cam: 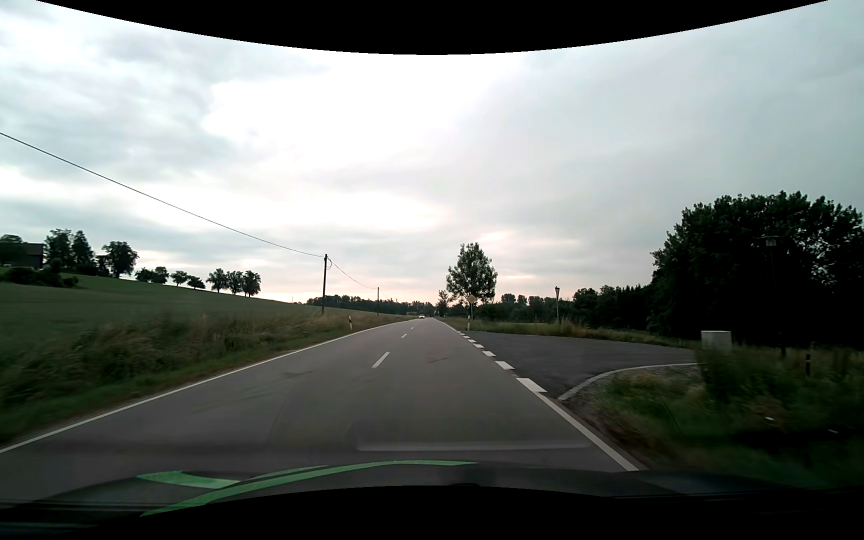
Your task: Follow the waypoints while adhering to traffic rules and regulations
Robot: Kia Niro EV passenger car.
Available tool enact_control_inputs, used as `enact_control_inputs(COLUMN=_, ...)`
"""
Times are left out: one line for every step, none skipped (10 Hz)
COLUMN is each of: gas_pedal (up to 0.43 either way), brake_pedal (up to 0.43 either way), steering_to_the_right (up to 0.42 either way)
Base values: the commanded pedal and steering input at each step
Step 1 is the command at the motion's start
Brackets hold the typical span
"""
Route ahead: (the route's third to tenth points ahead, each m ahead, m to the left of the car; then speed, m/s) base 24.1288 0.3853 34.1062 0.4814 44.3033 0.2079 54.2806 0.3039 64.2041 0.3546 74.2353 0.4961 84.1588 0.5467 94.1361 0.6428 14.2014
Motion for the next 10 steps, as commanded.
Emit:
enact_control_inputs(gas_pedal=0.268, brake_pedal=0.000, steering_to_the_right=-0.005)
enact_control_inputs(gas_pedal=0.268, brake_pedal=0.000, steering_to_the_right=-0.005)
enact_control_inputs(gas_pedal=0.260, brake_pedal=0.000, steering_to_the_right=-0.005)
enact_control_inputs(gas_pedal=0.260, brake_pedal=0.000, steering_to_the_right=-0.005)
enact_control_inputs(gas_pedal=0.260, brake_pedal=0.000, steering_to_the_right=-0.005)
enact_control_inputs(gas_pedal=0.260, brake_pedal=0.000, steering_to_the_right=-0.005)
enact_control_inputs(gas_pedal=0.260, brake_pedal=0.000, steering_to_the_right=-0.004)
enact_control_inputs(gas_pedal=0.260, brake_pedal=0.000, steering_to_the_right=-0.004)
enact_control_inputs(gas_pedal=0.260, brake_pedal=0.000, steering_to_the_right=-0.003)
enact_control_inputs(gas_pedal=0.260, brake_pedal=0.000, steering_to_the_right=-0.002)
